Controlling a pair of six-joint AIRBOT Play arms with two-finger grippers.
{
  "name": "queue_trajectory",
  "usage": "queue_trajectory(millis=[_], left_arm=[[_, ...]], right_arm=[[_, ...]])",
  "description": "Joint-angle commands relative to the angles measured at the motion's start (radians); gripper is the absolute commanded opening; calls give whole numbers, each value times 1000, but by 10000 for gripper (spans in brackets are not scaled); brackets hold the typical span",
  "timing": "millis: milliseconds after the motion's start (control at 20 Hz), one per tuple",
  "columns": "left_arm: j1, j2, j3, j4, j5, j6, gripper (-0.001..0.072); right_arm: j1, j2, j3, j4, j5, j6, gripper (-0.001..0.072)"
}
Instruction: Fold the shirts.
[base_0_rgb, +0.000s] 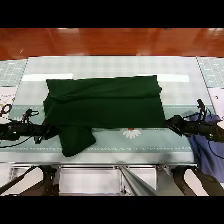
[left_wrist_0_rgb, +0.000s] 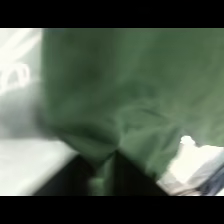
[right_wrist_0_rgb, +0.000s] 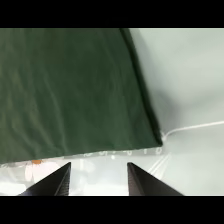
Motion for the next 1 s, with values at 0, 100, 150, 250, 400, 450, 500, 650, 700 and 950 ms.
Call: queue_trajectory(millis=[0, 100, 150, 250, 400, 450, 500, 650, 700, 950], left_arm=[[-44, -20, 0, -8, 39, 27, 20], [-48, -20, 0, -8, 39, 37, 20], [-48, -20, 0, -8, 39, 43, 20], [-48, -20, 0, -8, 39, 43, 20], [-48, -20, 0, -13, 39, 55, 20], [-48, -20, 0, -19, 41, 65, 20], [-48, -20, 0, -27, 46, 76, 20], [-47, -20, 0, -27, 50, 76, 20], [-47, -18, 0, -27, 50, 76, 20], [-47, -2, 106, -27, 15, 72, 20]], right_arm=[[0, 0, 14, -73, -74, 65, 414], [0, -31, 31, -175, -89, 170, 414], [0, -65, 32, -179, -77, 174, 414], [0, -140, 34, -130, -59, 134, 414], [0, -242, 38, 16, -70, 35, 414], [1, -277, 50, 54, -77, 15, 414], [1, -310, 68, 84, -88, -1, 414], [1, -407, 154, 151, -13, -72, 230], [0, -423, 179, 153, 32, -127, 45], [1, -423, 294, 76, 112, -140, 20]])
